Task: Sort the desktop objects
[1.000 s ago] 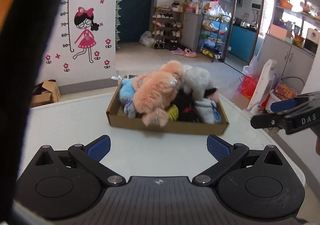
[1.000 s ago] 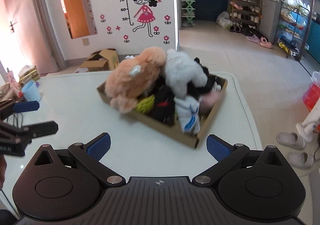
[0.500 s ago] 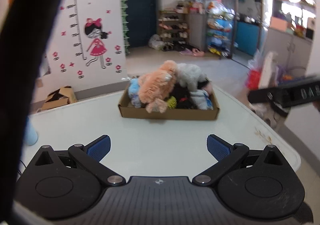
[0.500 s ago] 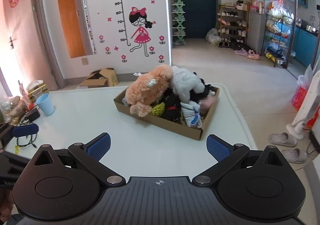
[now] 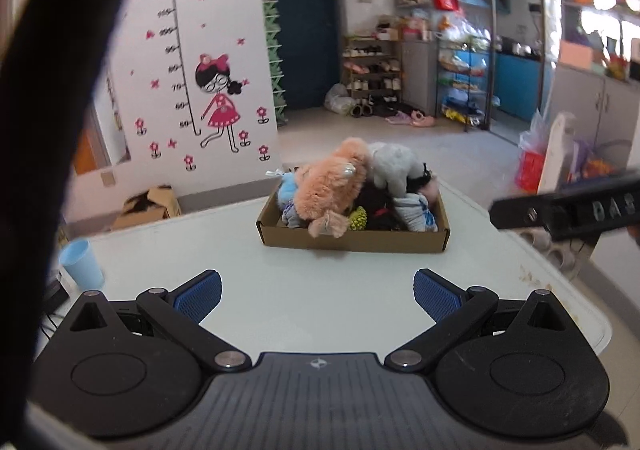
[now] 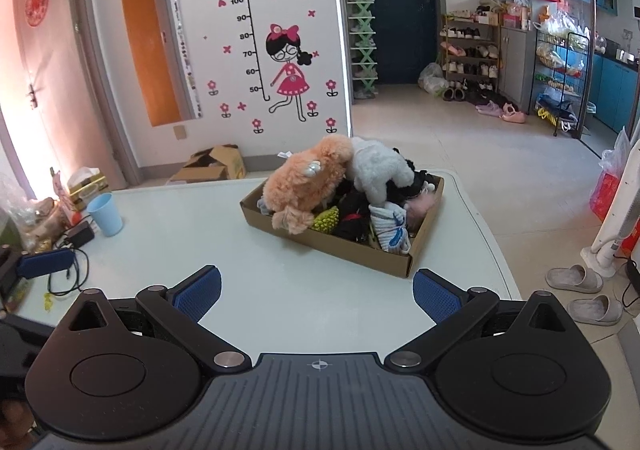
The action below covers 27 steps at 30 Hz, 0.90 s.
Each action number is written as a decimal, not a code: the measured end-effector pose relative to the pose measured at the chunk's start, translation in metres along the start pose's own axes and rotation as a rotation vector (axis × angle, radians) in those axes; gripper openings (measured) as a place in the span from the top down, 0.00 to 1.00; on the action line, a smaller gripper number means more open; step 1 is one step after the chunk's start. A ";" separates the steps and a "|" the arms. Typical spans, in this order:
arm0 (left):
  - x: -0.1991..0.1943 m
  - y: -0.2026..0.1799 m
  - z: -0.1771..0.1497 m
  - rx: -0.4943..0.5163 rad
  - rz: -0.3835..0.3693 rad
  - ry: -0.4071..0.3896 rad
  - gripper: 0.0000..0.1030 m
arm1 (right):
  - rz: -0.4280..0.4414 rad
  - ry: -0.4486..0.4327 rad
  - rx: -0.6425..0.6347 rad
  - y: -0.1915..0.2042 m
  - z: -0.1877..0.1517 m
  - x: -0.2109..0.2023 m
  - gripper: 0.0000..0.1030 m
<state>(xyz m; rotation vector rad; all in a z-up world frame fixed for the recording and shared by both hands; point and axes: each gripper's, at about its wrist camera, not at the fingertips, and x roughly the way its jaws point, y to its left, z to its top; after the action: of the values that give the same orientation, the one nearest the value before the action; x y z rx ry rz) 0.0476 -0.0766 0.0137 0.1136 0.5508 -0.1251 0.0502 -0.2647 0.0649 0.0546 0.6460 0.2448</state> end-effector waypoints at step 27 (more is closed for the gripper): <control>0.011 0.017 0.027 -0.037 0.014 0.038 0.01 | -0.030 0.021 0.003 0.006 0.004 0.027 0.00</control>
<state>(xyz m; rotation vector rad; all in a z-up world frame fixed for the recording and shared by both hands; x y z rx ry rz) 0.0732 -0.0646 0.0317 0.0840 0.5904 -0.0989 0.0723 -0.2519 0.0533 0.0457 0.6673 0.2155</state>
